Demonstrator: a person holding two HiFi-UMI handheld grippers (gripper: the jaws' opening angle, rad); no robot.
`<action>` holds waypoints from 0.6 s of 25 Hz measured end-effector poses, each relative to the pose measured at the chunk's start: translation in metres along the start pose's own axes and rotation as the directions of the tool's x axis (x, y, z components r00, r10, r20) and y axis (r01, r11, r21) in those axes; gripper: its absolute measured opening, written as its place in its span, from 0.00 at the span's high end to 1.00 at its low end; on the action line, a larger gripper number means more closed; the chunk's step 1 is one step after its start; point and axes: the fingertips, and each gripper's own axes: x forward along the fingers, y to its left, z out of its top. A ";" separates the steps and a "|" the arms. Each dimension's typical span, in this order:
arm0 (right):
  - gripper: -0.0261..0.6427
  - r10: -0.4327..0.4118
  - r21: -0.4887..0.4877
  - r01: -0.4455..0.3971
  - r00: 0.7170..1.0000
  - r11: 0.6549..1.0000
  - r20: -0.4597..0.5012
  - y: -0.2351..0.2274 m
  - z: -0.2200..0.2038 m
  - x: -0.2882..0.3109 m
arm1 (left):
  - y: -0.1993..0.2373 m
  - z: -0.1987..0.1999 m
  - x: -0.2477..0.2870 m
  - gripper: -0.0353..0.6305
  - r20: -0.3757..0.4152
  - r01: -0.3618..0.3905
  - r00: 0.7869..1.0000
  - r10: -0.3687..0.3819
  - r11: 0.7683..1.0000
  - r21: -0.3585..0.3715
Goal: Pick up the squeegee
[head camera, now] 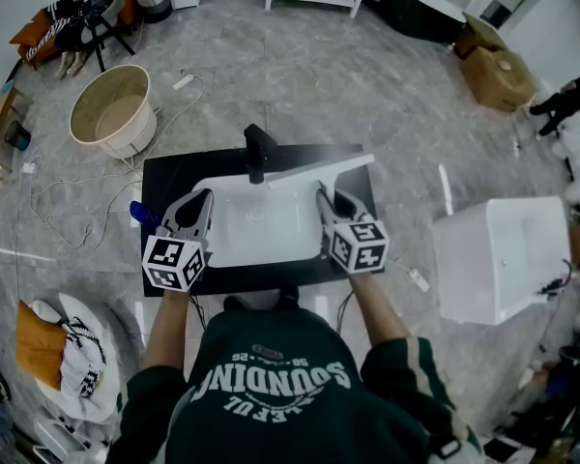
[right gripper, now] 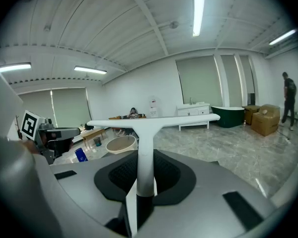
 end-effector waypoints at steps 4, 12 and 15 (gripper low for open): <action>0.86 -0.003 -0.009 0.003 1.000 1.000 0.012 0.001 -0.004 -0.001 | -0.002 -0.005 0.001 0.94 -0.005 0.001 1.000 -0.001 1.000 -0.009; 0.86 0.002 0.010 -0.002 1.000 1.000 0.010 0.001 -0.008 -0.004 | -0.005 -0.012 0.003 0.94 -0.013 -0.004 1.000 0.004 1.000 -0.026; 0.86 0.006 0.025 -0.006 1.000 1.000 0.007 -0.002 -0.011 -0.004 | -0.006 -0.016 0.005 0.94 -0.019 -0.002 1.000 0.002 1.000 -0.031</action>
